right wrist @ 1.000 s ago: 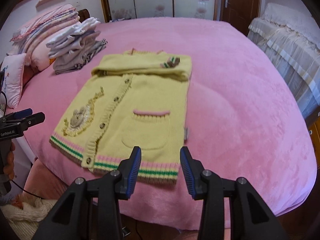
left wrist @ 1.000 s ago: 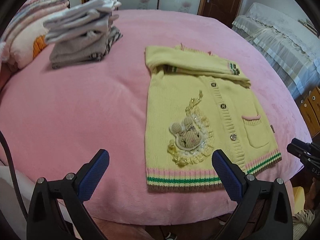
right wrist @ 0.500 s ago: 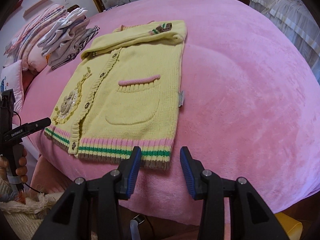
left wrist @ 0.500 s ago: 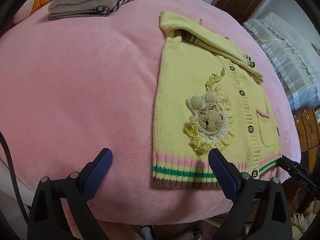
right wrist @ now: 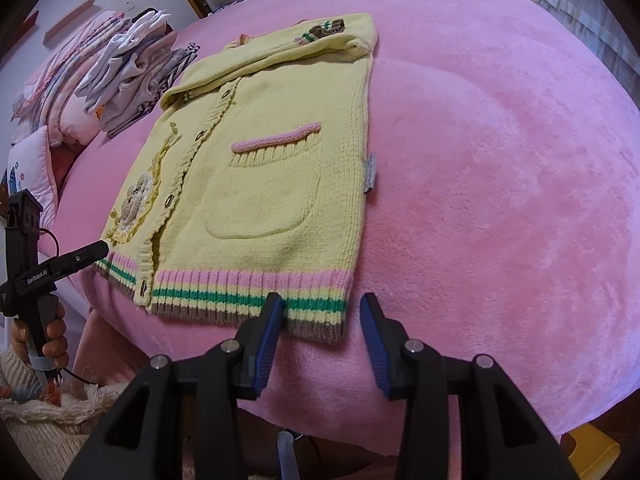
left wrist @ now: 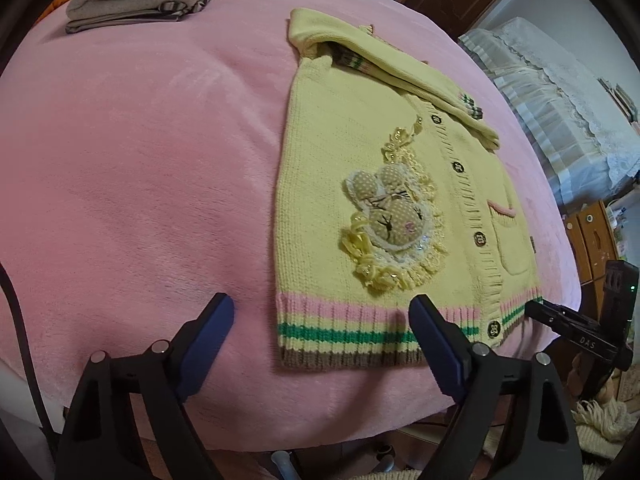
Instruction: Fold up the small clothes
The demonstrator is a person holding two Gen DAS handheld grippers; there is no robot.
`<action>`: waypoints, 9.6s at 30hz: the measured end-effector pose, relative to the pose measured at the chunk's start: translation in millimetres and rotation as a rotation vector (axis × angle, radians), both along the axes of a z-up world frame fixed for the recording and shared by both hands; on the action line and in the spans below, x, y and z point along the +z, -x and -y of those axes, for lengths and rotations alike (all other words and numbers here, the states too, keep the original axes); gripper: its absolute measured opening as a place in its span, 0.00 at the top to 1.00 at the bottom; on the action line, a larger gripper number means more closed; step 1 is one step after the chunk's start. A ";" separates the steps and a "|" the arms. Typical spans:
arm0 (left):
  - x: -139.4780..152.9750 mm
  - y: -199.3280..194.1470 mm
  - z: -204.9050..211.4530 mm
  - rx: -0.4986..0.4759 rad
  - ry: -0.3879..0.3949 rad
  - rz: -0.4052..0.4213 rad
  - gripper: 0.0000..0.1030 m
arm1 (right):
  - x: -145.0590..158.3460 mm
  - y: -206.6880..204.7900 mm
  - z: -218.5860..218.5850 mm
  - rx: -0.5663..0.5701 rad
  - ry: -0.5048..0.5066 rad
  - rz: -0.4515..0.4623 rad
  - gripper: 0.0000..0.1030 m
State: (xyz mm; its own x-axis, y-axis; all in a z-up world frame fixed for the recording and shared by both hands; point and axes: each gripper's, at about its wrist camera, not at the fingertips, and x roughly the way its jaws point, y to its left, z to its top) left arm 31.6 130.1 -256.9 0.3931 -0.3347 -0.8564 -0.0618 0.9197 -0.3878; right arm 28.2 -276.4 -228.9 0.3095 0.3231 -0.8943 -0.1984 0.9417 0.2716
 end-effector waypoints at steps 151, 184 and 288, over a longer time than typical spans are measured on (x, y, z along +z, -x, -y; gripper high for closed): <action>12.1 -305.1 66.2 0.074 -0.402 0.134 0.39 | 28.3 -276.4 -102.5 0.078 0.045 0.232 0.70; 50.3 -295.7 51.2 0.035 -0.373 0.148 0.14 | 53.9 -273.4 -54.2 -0.062 0.140 0.240 0.87; -8.8 -202.5 14.1 0.399 0.327 0.206 0.88 | 37.8 -178.3 -144.5 0.076 -0.024 0.320 0.96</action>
State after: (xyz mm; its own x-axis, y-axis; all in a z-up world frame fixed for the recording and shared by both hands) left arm 234.1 116.1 -265.6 0.6925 -0.3605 -0.6249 -0.2735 0.6703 -0.6898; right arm 206.6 -131.9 -191.1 0.5479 0.3758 -0.7474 -0.3463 0.9152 0.2063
